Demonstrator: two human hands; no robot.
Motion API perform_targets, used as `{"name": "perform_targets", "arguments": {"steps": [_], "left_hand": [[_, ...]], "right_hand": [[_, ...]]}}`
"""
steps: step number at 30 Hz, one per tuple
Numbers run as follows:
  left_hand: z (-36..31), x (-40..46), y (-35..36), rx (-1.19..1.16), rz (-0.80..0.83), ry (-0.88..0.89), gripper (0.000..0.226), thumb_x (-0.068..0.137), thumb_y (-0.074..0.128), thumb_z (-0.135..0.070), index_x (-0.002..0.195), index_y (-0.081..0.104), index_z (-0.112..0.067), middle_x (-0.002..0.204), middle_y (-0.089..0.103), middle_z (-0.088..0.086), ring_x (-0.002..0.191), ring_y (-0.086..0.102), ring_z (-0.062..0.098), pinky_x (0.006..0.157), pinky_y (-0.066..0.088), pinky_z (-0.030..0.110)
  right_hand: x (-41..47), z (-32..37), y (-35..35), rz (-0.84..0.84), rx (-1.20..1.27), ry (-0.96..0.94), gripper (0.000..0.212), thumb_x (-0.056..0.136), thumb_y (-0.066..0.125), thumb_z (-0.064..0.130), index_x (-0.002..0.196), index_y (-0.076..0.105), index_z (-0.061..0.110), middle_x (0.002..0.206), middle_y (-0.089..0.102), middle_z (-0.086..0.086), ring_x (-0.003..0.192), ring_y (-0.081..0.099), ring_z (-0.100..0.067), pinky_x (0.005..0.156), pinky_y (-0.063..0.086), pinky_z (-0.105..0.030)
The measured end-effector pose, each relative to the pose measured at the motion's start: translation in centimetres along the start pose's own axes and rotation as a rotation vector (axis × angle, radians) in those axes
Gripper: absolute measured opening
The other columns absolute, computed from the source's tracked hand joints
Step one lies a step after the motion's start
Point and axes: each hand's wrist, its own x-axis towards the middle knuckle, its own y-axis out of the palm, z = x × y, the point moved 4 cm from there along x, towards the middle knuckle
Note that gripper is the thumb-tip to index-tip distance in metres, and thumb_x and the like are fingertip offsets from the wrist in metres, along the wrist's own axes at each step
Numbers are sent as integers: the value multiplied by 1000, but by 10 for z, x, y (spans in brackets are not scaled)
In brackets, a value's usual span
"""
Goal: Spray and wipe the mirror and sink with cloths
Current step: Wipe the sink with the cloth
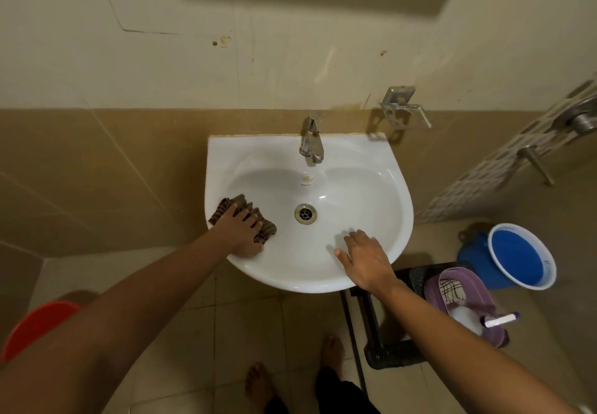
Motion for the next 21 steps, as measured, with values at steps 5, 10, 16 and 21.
{"name": "perform_targets", "arguments": {"steps": [5, 10, 16, 21], "left_hand": [[-46, -5, -1, -209, 122, -5, 75, 97, 18, -62, 157, 4, -18, 165, -4, 6, 151, -4, 28, 117, -7, 58], [-91, -1, -13, -374, 192, -74, 72, 96, 18, -62, 156, 0, -27, 164, -10, -3, 150, -12, 29, 103, -16, 74], [-144, 28, -33, -594, 248, -114, 71, 97, 21, -62, 155, -6, -32, 163, -16, -8, 150, -16, 25, 109, -10, 72], [-176, 66, -51, -733, 135, -151, 65, 100, 22, -55, 155, -3, -31, 163, -13, -7, 150, -15, 27, 110, -4, 71]], "right_hand": [[12, -34, -10, -1, -61, 1, 49, 101, 35, 37, 139, 45, 7, 150, 41, -12, 142, 30, -27, 117, 25, -44], [25, -67, -19, -16, -44, -40, 46, 100, 37, 35, 136, 47, 7, 145, 46, -11, 141, 31, -27, 118, 23, -43], [46, -91, -22, 14, 4, -127, 45, 102, 36, 32, 139, 44, 6, 148, 41, -11, 144, 26, -27, 120, 17, -39], [58, -112, -27, -50, 78, -233, 44, 103, 38, 25, 141, 43, 4, 149, 41, -12, 145, 25, -27, 120, 12, -36]]}}
